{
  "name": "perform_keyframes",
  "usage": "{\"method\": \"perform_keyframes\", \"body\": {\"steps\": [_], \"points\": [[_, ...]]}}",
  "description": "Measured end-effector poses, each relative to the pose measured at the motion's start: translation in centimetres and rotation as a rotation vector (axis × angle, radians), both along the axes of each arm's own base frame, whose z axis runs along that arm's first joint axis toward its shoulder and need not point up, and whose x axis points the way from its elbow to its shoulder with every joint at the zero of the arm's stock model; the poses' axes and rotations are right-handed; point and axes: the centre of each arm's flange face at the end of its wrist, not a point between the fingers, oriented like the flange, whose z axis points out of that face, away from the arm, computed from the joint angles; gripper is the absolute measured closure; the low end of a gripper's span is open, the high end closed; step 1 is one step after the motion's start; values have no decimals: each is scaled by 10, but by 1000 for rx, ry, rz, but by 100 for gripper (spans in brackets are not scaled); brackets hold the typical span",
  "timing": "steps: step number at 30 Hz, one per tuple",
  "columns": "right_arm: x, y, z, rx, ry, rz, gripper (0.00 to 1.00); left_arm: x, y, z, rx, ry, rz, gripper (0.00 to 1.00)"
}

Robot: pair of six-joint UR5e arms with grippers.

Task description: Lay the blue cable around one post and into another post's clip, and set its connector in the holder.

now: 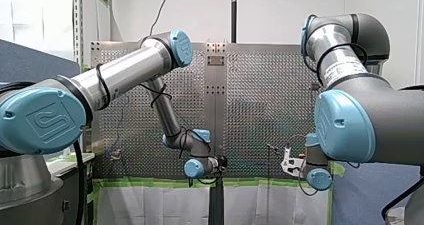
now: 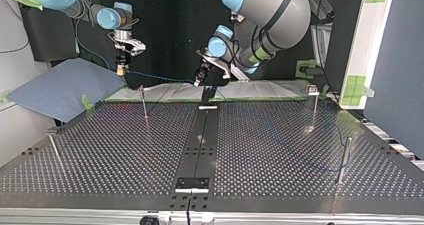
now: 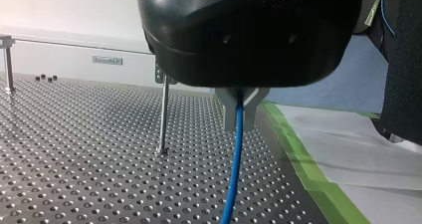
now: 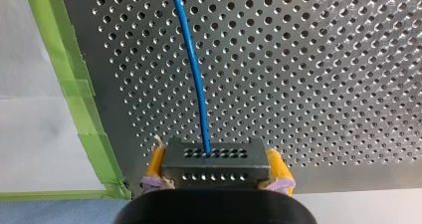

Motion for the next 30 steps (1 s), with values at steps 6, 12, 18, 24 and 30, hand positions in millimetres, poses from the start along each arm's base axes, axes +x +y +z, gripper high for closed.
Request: {"method": "perform_keyframes", "body": {"steps": [6,12,18,24,30], "points": [[0,0,0,0,0,-1,100,-1,-2,0,-1,0,-11,100],[-3,-1,0,0,0,-5,100,-10,-16,2,-9,-24,-65,100],[-9,-3,0,1,0,-18,100,-16,-45,14,-55,-56,-83,100],[-17,-7,0,0,-2,-34,100,-26,-78,27,-88,-53,-83,100],[-28,-15,2,-8,-18,-57,100,-32,-91,32,-121,-43,-88,100]]}}
